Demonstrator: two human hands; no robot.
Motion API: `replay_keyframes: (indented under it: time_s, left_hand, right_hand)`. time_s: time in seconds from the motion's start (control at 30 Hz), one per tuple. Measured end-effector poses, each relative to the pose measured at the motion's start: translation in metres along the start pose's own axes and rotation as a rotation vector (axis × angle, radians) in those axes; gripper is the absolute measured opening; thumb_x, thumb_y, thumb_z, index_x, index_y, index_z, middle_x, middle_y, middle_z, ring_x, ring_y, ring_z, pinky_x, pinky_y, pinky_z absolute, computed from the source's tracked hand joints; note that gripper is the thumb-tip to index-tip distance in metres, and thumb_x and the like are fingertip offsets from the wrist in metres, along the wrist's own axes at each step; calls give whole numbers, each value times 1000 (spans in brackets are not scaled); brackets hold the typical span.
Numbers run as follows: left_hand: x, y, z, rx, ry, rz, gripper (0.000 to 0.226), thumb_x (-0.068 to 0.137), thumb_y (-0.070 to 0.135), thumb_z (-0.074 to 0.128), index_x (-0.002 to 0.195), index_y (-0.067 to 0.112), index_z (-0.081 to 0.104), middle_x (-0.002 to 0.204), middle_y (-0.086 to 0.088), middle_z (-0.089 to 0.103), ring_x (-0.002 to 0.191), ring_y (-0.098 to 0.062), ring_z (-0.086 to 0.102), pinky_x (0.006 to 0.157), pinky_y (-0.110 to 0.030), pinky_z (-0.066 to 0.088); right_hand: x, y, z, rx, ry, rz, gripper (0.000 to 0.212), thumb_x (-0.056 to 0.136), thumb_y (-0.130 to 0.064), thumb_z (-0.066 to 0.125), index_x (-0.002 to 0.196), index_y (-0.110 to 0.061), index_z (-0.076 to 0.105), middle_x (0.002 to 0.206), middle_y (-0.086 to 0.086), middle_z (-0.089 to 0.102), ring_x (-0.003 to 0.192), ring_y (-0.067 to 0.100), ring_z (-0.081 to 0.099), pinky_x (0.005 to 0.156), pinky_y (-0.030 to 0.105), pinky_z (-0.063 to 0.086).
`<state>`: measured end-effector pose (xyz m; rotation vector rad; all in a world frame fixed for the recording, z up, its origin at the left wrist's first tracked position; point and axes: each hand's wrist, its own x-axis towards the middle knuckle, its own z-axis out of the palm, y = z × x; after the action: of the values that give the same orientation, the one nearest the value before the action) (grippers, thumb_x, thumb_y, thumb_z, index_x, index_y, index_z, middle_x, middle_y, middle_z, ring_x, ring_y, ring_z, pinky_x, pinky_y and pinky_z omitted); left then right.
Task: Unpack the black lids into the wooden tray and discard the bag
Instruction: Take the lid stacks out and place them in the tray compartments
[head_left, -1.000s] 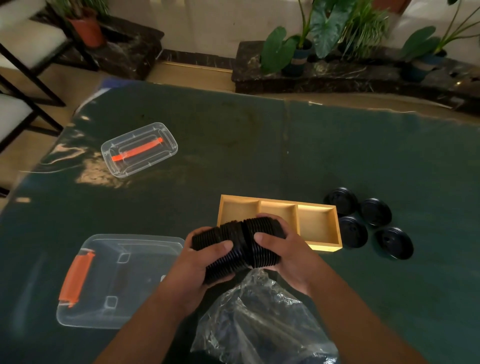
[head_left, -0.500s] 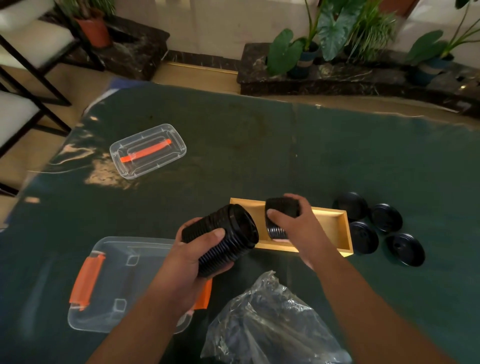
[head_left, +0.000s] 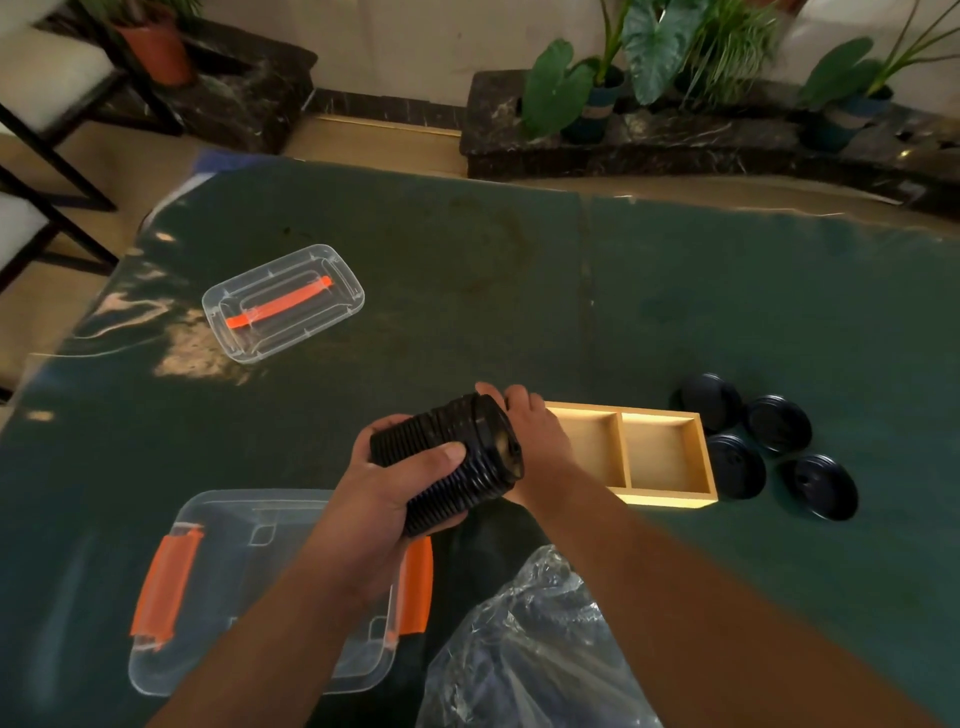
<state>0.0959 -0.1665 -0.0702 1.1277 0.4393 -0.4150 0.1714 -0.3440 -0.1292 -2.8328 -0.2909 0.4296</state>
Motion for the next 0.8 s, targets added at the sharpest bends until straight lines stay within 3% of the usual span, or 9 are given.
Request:
replay_keyframes:
  time_s: [0.17,0.3,0.37,0.43,0.5,0.53,0.6,0.67,0.8]
  left_hand:
    - [4,2,-5,45,1,1,81,55,27,98,126,30,60,132,-18,66,109,-38,77,74,-45,65]
    - [10,5,-6,72,22,46,70,47,28,102,108,39,68,122,-11,72,100,-31,81,72,-47,65]
    - [12,0,3,88,44,76,67,41,32,106,96,44,72,110,-5,78,97,-29,81,71,-46,66]
    - [12,-9,19,114,46,102,71,37,36,108,97,46,71,98,5,81,96,-27,81,69,-42,66]
    - [12,-22,42,219,54,134,75,39,37,105,103,48,68,95,12,81,93,-19,81,67,-34,66]
    - [13,-30,56,292,49,153,77,41,38,104,106,49,65,97,14,80,93,-15,80,68,-31,66]
    - [16,-43,80,404,26,180,78,45,38,103,110,50,61,102,16,78,96,-13,78,72,-32,66]
    - [18,-50,95,482,14,200,79,47,40,102,112,54,57,105,14,75,98,-13,77,74,-34,68]
    - [19,-59,104,664,-31,227,83,47,49,98,112,64,48,114,14,66,92,4,69,63,-15,59]
  right_hand:
    - [-3,-6,-1,131,-29,-15,81,84,-35,85,151,-21,41,141,13,50,133,34,51,111,52,50]
    - [-17,2,-9,235,-22,-51,98,84,-40,86,163,-26,30,161,3,40,147,28,39,120,52,42]
    - [-37,30,-16,245,100,-62,73,91,-33,77,156,-29,44,156,-2,50,142,23,46,118,45,44]
    - [-62,58,-27,539,211,106,46,93,-31,65,138,-39,59,143,-3,63,129,20,59,110,40,50]
    - [-84,67,-41,1139,71,355,47,83,-56,69,129,-49,62,135,-1,70,124,23,65,106,48,54]
    - [-90,69,-42,1401,-73,390,64,73,-66,78,132,-48,62,134,3,71,124,28,67,105,55,56]
    - [-98,74,-40,1684,-319,340,88,65,-67,91,141,-38,58,138,9,71,125,34,70,100,63,58]
    - [-102,83,-41,1761,-388,286,88,71,-57,93,145,-29,55,140,13,71,126,35,70,97,61,60]
    - [-102,104,-42,1638,-388,323,72,80,-49,82,142,-19,59,129,11,77,119,29,74,90,45,63]
